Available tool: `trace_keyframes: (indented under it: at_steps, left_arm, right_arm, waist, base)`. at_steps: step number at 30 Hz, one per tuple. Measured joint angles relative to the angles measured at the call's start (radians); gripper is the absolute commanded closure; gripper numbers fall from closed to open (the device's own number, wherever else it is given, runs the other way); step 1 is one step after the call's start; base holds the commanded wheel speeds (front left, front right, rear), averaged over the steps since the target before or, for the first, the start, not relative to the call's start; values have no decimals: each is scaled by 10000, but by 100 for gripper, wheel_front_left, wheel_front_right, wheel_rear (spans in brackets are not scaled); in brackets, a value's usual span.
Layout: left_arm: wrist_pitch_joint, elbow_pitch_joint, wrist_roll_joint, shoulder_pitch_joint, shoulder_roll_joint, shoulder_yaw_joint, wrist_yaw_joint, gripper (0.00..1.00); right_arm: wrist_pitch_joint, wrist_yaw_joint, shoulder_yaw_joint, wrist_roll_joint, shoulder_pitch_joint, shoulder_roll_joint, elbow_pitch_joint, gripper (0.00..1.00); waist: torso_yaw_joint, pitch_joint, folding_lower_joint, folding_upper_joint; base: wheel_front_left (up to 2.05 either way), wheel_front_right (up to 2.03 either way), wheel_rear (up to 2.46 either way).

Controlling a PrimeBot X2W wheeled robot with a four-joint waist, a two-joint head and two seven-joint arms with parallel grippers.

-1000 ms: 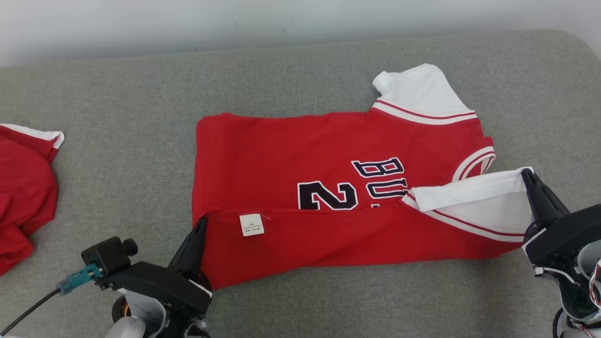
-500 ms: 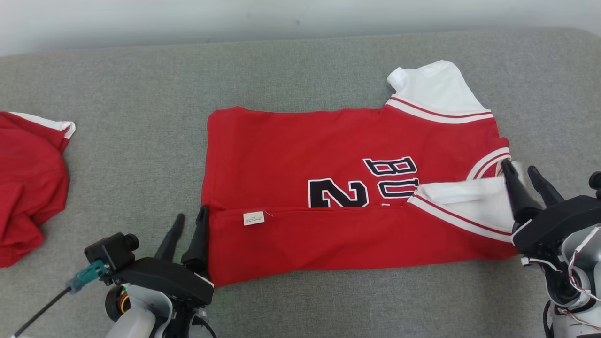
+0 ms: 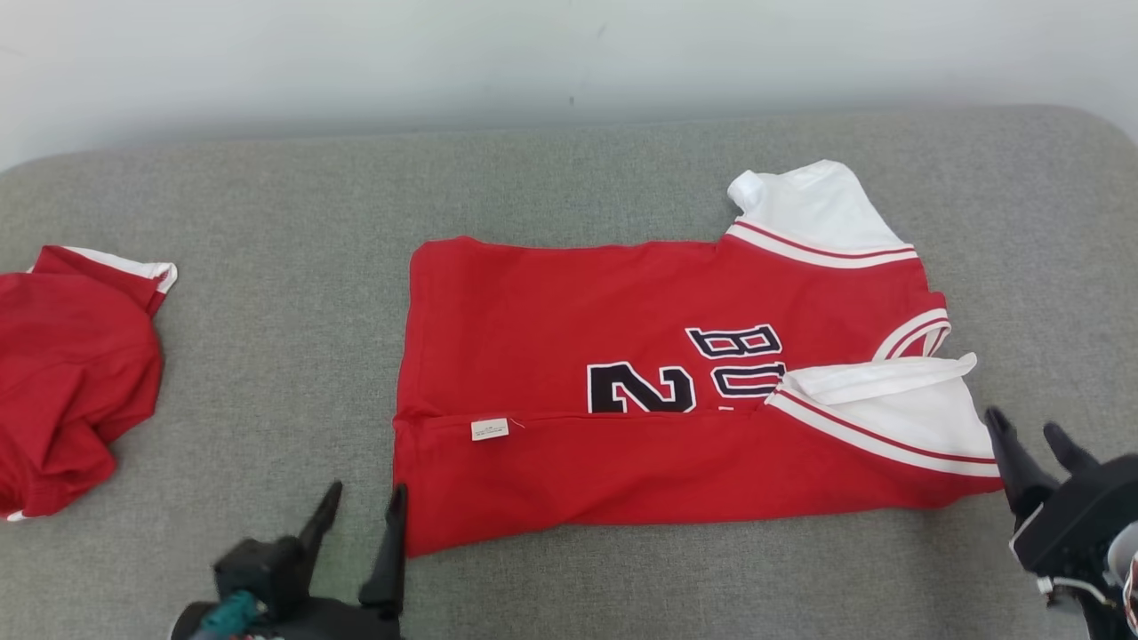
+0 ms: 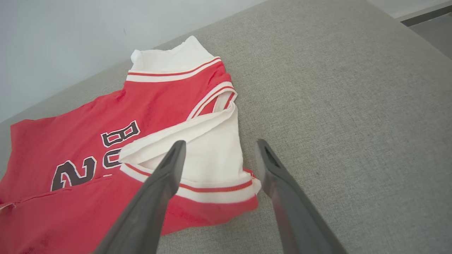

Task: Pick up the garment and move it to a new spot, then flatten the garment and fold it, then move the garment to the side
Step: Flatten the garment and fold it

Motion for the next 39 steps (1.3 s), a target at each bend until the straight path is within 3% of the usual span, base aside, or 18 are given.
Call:
trace_keyframes:
  at_steps: [4, 9, 25, 26, 27, 28, 29, 39]
  left_arm:
    - [265, 132, 667, -25, 121, -514, 313, 0]
    - [474, 596, 888, -396, -123, -825, 458, 0]
    - [1377, 1845, 976, -1449, -564, -1262, 205, 0]
    - [1473, 1912, 959, -1490, -591, -1273, 196, 11]
    - [1593, 1979, 928, -1526, -617, -1308, 176, 72]
    - [1630, 2023, 842, -1561, -639, -1315, 130, 97]
    - [1655, 2061, 794, -1598, -642, -1315, 107, 100]
    - [1659, 2096, 545, -1228, -637, -1388, -63, 100]
  right_arm:
    - [353, 0, -226, -752, 347, 297, -125, 0]
    - [403, 0, -276, -1781, 337, 512, 228, 0]
    - [453, 0, -487, -2631, -910, 790, 2029, 0]
    - [497, 0, -489, -2692, -952, 794, 2121, 0]
    - [504, 0, -489, -2709, -1000, 798, 2199, 55]
    - [499, 0, -491, -2734, -1034, 798, 2251, 90]
    - [487, 0, -493, -2775, -1050, 798, 2297, 100]
    - [324, 0, -600, -2585, -608, 836, 2002, 100]
  waist:
    - [-13, -65, -1, 0]
    - [-29, 70, 0, 0]
    - [94, 591, 1, 0]
    - [105, 611, 1, 0]
    - [115, 625, 1, 0]
    - [127, 635, 0, 0]
    - [137, 638, 0, 0]
    - [145, 254, 2, 0]
  base:
    - [0, 0, 0]
    - [0, 0, 0]
    - [0, 0, 0]
    - [0, 0, 0]
    - [0, 0, 0]
    - [0, 0, 0]
    - [0, 0, 0]
    - [0, 0, 0]
